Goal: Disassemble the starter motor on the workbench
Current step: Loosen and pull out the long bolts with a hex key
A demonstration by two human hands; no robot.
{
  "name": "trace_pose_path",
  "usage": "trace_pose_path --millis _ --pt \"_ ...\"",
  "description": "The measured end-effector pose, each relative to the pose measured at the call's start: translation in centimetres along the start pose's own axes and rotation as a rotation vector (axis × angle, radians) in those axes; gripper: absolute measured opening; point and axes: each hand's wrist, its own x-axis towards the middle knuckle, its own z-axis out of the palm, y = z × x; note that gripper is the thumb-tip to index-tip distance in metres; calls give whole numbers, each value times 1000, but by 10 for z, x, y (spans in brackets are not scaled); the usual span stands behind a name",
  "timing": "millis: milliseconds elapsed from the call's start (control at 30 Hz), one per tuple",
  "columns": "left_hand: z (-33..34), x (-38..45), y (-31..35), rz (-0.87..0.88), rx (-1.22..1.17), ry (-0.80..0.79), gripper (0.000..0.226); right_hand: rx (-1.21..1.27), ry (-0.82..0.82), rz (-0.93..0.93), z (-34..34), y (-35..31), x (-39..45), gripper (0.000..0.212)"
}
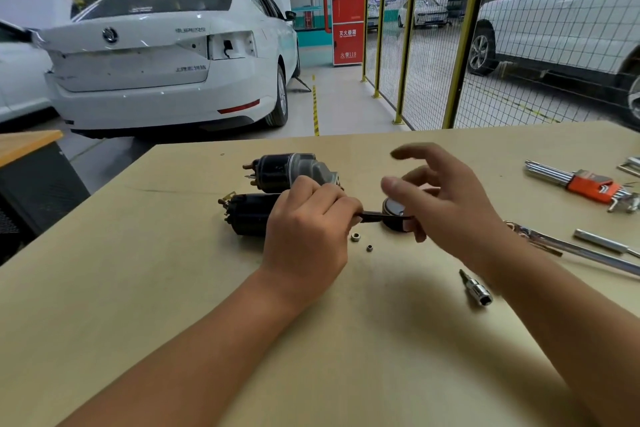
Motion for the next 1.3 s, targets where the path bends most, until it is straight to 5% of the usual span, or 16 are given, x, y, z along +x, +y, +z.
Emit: trace_pose_path --millis 67,167,333,467,633,733,833,900,1100,1300 --pt "0 0 1 -2 -2 -2 4 103 20 129 -2 -5 2 24" --pt "-1 0 1 -3 -6 -4 3 86 -162 364 -7 -7 4 42" --pt "-4 1 0 -3 -53 -8 3 113 -426 459 -7 -5 -1 27" --pt "-17 9 -18 -60 -78 68 20 8 -346 334 3 -1 -2 26" --pt "-40 9 -71 -670 -122 228 28 -225 -151 84 15 4 -5 22" --pt "-42 0 -100 -999 -195 87 33 -407 -127 -6 18 6 -7 18" --pt "-37 -4 -106 -1154 -555 -78 19 -473 -84 -64 19 5 -9 12" --pt "-32 -6 -103 -1179 -647 -147 37 -490 -69 -91 18 4 -10 8" --pt "-34 -4 -101 -1128 -696 -185 43 -602 -131 -183 15 -1 -11 6" --pt "-38 -4 -102 -1054 -736 -324 60 -705 -217 -273 2 -6 -3 23"
